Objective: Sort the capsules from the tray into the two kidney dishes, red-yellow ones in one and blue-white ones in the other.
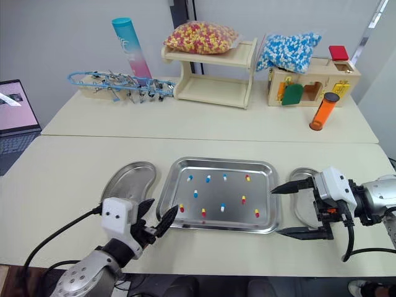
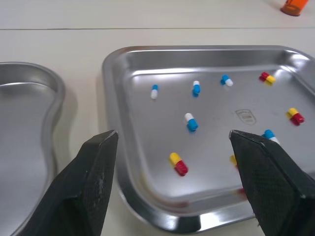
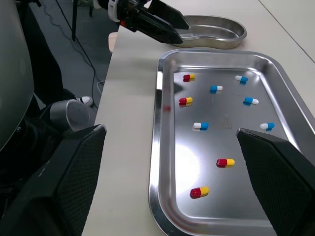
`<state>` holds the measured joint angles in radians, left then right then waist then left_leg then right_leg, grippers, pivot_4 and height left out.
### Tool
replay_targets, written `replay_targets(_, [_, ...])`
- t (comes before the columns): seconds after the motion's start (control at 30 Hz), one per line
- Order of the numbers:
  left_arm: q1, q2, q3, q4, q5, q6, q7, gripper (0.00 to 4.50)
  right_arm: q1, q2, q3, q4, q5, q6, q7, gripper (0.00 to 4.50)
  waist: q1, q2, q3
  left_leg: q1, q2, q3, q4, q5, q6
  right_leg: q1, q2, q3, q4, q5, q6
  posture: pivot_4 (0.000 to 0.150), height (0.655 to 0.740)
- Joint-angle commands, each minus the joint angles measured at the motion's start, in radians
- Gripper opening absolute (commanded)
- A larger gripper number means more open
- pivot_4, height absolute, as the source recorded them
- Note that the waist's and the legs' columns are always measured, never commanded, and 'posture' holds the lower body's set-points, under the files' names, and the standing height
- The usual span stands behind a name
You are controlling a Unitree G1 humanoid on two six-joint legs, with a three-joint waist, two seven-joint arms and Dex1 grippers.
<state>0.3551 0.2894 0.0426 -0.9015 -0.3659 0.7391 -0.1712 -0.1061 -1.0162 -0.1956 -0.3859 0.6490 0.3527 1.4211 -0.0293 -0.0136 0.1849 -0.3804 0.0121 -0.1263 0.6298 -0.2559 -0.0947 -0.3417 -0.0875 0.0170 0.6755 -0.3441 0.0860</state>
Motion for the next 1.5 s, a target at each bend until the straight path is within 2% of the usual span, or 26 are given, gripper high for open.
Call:
replay_targets(0.03, [-0.039, -0.008, -0.072, 0.012, 0.065, 0.018, 0.059, 3.69, -0.03, -0.032, -0.005, 0.001, 0.019, 0.014, 0.032, 4.5, 0.001, -0.001, 0.0, 0.0, 0.0, 0.0, 0.0, 0.0, 0.0, 0.0, 0.0, 0.0, 0.001, 0.0, 0.0, 0.15, 0.74])
replay_targets(0.2, [-0.049, 0.016, -0.091, 0.014, 0.07, -0.004, 0.025, 3.69, -0.053, -0.042, 0.008, 0.016, 0.017, 0.019, 0.052, 4.5, 0.001, -0.001, 0.0, 0.0, 0.0, -0.001, 0.001, 0.0, 0.0, 0.0, 0.0, -0.001, 0.001, 0.0, 0.0, 0.15, 0.74])
replay_targets(0.33, [-0.018, 0.108, -0.005, 0.018, -0.003, -0.053, -0.128, 3.69, -0.048, -0.04, 0.008, 0.009, 0.018, 0.02, 0.054, 4.5, 0.0, 0.0, 0.0, 0.0, 0.0, -0.001, 0.0, 0.0, 0.0, 0.0, 0.0, 0.0, 0.001, 0.0, 0.0, 0.15, 0.74])
replay_targets(0.47, [-0.017, 0.303, 0.164, 0.104, -0.111, -0.149, -0.42, 3.69, -0.03, -0.033, 0.009, -0.008, 0.015, 0.017, 0.047, 4.5, 0.002, 0.0, 0.0, 0.0, 0.0, -0.001, 0.0, 0.0, 0.0, 0.0, 0.0, -0.001, 0.001, 0.0, 0.0, 0.15, 0.74])
replay_targets(0.57, [-0.105, 0.47, 0.245, 0.242, -0.166, -0.169, -0.608, 3.69, -0.024, -0.024, 0.014, -0.016, 0.012, 0.013, 0.037, 4.5, 0.002, 0.0, 0.0, 0.0, 0.0, -0.001, 0.0, 0.0, 0.0, 0.0, 0.0, -0.001, 0.002, 0.0, 0.0, 0.15, 0.74])
replay_targets(0.7, [-0.238, 0.652, 0.201, 0.433, -0.117, -0.274, -0.824, 3.69, -0.026, -0.01, 0.025, -0.028, 0.009, 0.015, 0.016, 4.5, 0.001, -0.001, 0.001, 0.0, 0.0, 0.0, 0.0, 0.0, 0.0, -0.001, 0.0, -0.001, 0.001, 0.0, 0.0, 0.15, 0.74])
replay_targets(0.8, [-0.364, 0.721, 0.122, 0.575, -0.068, -0.379, -0.964, 3.69, -0.029, 0.001, 0.036, -0.036, 0.007, 0.02, 0.002, 4.5, 0.001, -0.001, 0.001, -0.001, 0.0, -0.001, 0.0, 0.0, 0.0, -0.001, 0.0, -0.002, 0.001, 0.0, 0.0, 0.15, 0.74])
replay_targets(0.83, [-0.408, 0.73, 0.09, 0.619, -0.047, -0.42, -1.003, 3.69, -0.029, 0.004, 0.039, -0.037, 0.006, 0.019, -0.001, 4.5, 0.0, -0.001, 0.001, -0.002, 0.0, -0.001, -0.001, 0.0, 0.0, -0.002, 0.0, -0.002, 0.001, 0.0, 0.0, 0.15, 0.74])
replay_targets(0.93, [-0.528, 0.726, 0.0, 0.737, 0.017, -0.535, -1.093, 3.1, -0.03, 0.008, 0.049, -0.042, 0.006, 0.02, -0.012, 4.5, 0.0, -0.001, 0.001, -0.002, 0.0, -0.001, -0.001, 0.0, 0.0, -0.002, 0.0, -0.002, 0.001, 0.0, 0.0, 0.15, 0.74])
replay_targets(1.07, [-0.691, 0.685, -0.116, 0.876, 0.105, -0.664, -1.175, 1.87, -0.03, 0.016, 0.057, -0.052, 0.008, 0.027, -0.03, 4.5, -0.001, -0.001, 0.001, -0.002, 0.0, -0.001, 0.0, 0.0, 0.0, -0.003, 0.0, -0.002, 0.002, 0.0, 0.0, 0.15, 0.74])
replay_targets(1.23, [-0.859, 0.617, -0.223, 1.031, 0.188, -0.812, -1.264, 1.87, -0.022, 0.022, 0.062, -0.07, 0.011, 0.035, -0.053, 4.5, -0.001, -0.001, 0.001, -0.002, 0.0, -0.001, 0.0, 0.0, 0.0, -0.003, 0.0, -0.002, 0.003, 0.0, 0.0, 0.15, 0.74])
replay_targets(1.5, [-1.046, 0.522, -0.335, 1.252, 0.284, -1.057, -1.384, 1.87, -0.014, 0.022, 0.064, -0.082, 0.016, 0.04, -0.069, 4.5, -0.003, -0.002, 0.002, -0.003, 0.0, -0.002, 0.001, 0.0, 0.0, -0.003, 0.001, -0.002, 0.003, 0.0, 0.0, 0.15, 0.74])
